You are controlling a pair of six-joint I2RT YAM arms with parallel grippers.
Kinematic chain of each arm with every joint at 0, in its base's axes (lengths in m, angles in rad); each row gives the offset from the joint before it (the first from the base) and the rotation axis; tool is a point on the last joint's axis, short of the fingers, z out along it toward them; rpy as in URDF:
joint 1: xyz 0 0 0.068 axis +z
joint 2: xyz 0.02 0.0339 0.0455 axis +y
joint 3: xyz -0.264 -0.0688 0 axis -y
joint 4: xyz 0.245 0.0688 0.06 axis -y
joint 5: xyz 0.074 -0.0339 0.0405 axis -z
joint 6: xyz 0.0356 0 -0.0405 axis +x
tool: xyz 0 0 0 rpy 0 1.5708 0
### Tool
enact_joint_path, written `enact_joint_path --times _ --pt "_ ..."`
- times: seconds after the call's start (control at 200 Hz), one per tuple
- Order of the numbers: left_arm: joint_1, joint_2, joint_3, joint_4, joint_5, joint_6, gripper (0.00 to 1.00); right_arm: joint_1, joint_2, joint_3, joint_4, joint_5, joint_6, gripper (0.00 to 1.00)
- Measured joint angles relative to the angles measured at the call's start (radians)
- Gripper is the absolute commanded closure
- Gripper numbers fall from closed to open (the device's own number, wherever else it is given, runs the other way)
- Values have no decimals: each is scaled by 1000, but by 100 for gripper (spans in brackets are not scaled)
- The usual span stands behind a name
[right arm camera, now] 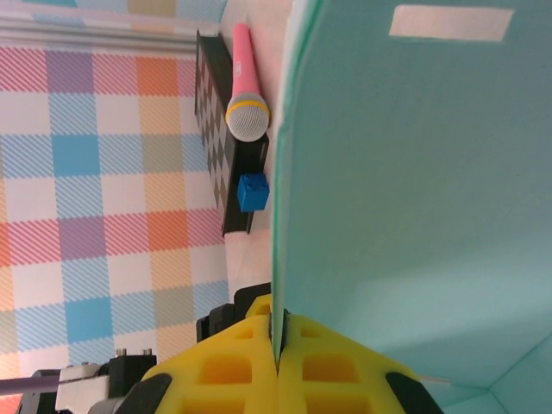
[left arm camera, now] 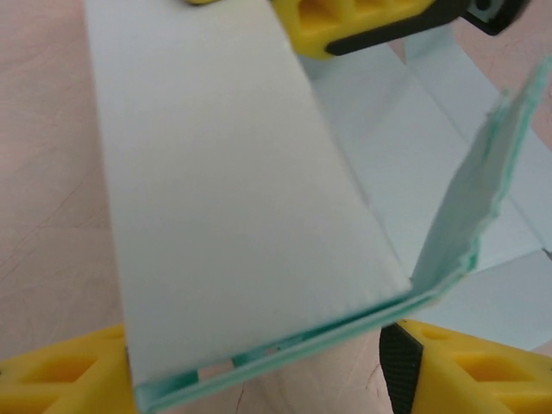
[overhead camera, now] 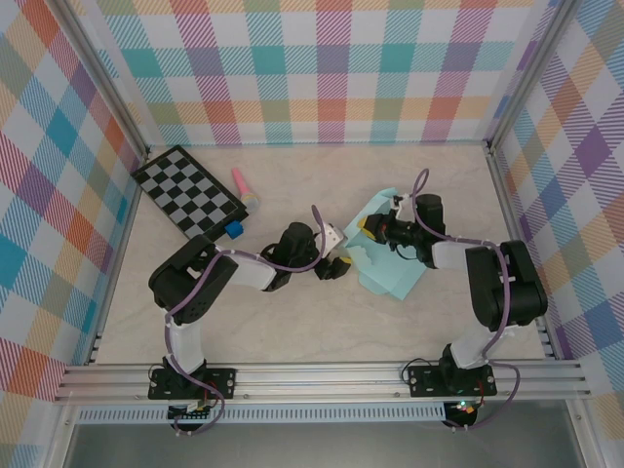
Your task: Fold the paper box
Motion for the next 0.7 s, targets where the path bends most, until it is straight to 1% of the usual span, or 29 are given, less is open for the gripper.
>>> enact_joint_path --times 0.155,0.27,0.465,0.7 --pt "-6 29 -29 103 -3 -124 32 5 -43 -85 109 81 47 100" --pt "-9 43 -32 140 -4 -172 32 7 -58 -131 182 124 67 100" --pt "-26 46 -32 146 -9 -178 31 9 -63 -181 277 151 98 100" --pt "-56 46 -21 160 -11 -183 29 10 -64 -215 338 166 143 100"
